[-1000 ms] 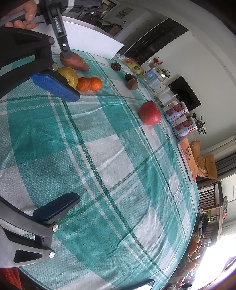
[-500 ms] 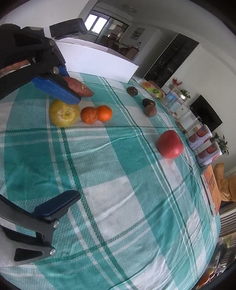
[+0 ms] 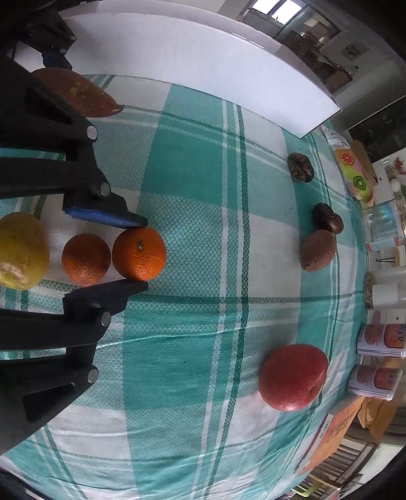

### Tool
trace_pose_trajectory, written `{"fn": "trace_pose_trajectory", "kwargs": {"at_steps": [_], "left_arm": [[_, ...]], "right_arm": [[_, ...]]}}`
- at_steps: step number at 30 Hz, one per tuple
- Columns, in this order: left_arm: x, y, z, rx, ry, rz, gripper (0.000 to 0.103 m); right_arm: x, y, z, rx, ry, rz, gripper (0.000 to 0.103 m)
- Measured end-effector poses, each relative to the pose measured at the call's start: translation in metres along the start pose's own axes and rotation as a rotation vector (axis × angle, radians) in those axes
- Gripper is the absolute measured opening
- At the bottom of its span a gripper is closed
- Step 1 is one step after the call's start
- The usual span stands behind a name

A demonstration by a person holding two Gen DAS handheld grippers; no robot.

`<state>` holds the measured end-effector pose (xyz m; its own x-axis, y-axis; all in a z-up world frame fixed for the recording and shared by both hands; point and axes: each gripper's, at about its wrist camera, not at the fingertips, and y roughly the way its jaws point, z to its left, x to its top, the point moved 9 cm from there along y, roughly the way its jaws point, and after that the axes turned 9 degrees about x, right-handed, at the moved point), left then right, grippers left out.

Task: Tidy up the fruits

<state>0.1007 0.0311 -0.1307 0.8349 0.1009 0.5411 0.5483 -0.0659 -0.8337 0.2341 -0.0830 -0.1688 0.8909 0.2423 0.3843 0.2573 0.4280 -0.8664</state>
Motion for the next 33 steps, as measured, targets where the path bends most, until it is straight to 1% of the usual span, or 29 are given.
{"fn": "trace_pose_trajectory", "kwargs": {"at_steps": [3, 5, 7, 10, 12, 14, 16, 18, 21, 23, 25, 27, 28, 29, 30, 31, 32, 33], "left_arm": [[0.005, -0.034, -0.006, -0.063, -0.005, -0.051, 0.042], [0.006, -0.063, -0.007, -0.111, -0.013, -0.083, 0.042], [0.006, -0.093, -0.001, -0.151, -0.035, -0.108, 0.042], [0.004, -0.136, 0.025, -0.154, -0.081, -0.153, 0.042], [0.001, -0.156, 0.052, -0.120, -0.128, -0.174, 0.042], [-0.005, -0.168, 0.086, -0.062, -0.187, -0.180, 0.042], [-0.013, -0.169, 0.123, 0.031, -0.240, -0.185, 0.042], [-0.024, -0.161, 0.162, 0.131, -0.298, -0.167, 0.042], [-0.042, -0.145, 0.208, 0.259, -0.362, -0.138, 0.042], [-0.052, -0.133, 0.226, 0.317, -0.390, -0.122, 0.043], [-0.060, -0.123, 0.237, 0.351, -0.417, -0.106, 0.043], [-0.063, -0.115, 0.242, 0.368, -0.427, -0.093, 0.044], [-0.062, -0.112, 0.244, 0.380, -0.426, -0.093, 0.047], [-0.060, -0.112, 0.242, 0.388, -0.421, -0.100, 0.051], [-0.059, -0.113, 0.241, 0.396, -0.416, -0.109, 0.069], [-0.056, -0.116, 0.237, 0.405, -0.410, -0.124, 0.083], [-0.051, -0.119, 0.234, 0.412, -0.402, -0.147, 0.086], [-0.047, -0.121, 0.229, 0.413, -0.387, -0.170, 0.086]], "right_arm": [[0.003, -0.034, 0.008, 0.037, 0.005, -0.076, 0.033], [0.007, -0.054, 0.025, 0.089, -0.004, -0.117, 0.033], [0.011, -0.072, 0.057, 0.156, -0.038, -0.149, 0.033], [0.007, -0.087, 0.120, 0.283, -0.106, -0.170, 0.033], [-0.002, -0.089, 0.169, 0.371, -0.157, -0.162, 0.033], [-0.015, -0.083, 0.214, 0.443, -0.211, -0.135, 0.033], [-0.033, -0.073, 0.255, 0.499, -0.261, -0.094, 0.033], [-0.050, -0.058, 0.287, 0.534, -0.304, -0.051, 0.033], [-0.072, -0.032, 0.316, 0.527, -0.353, 0.000, 0.033], [-0.083, -0.016, 0.326, 0.520, -0.366, 0.032, 0.033], [-0.090, -0.004, 0.331, 0.517, -0.374, 0.052, 0.034], [-0.094, 0.001, 0.332, 0.509, -0.385, 0.055, 0.035], [-0.094, 0.002, 0.330, 0.504, -0.386, 0.051, 0.037], [-0.094, 0.002, 0.328, 0.506, -0.381, 0.047, 0.041], [-0.093, -0.001, 0.325, 0.512, -0.370, 0.036, 0.056], [-0.091, -0.006, 0.319, 0.518, -0.355, 0.018, 0.068], [-0.088, -0.012, 0.312, 0.520, -0.342, -0.008, 0.070], [-0.086, -0.020, 0.303, 0.515, -0.335, -0.034, 0.070]]}}
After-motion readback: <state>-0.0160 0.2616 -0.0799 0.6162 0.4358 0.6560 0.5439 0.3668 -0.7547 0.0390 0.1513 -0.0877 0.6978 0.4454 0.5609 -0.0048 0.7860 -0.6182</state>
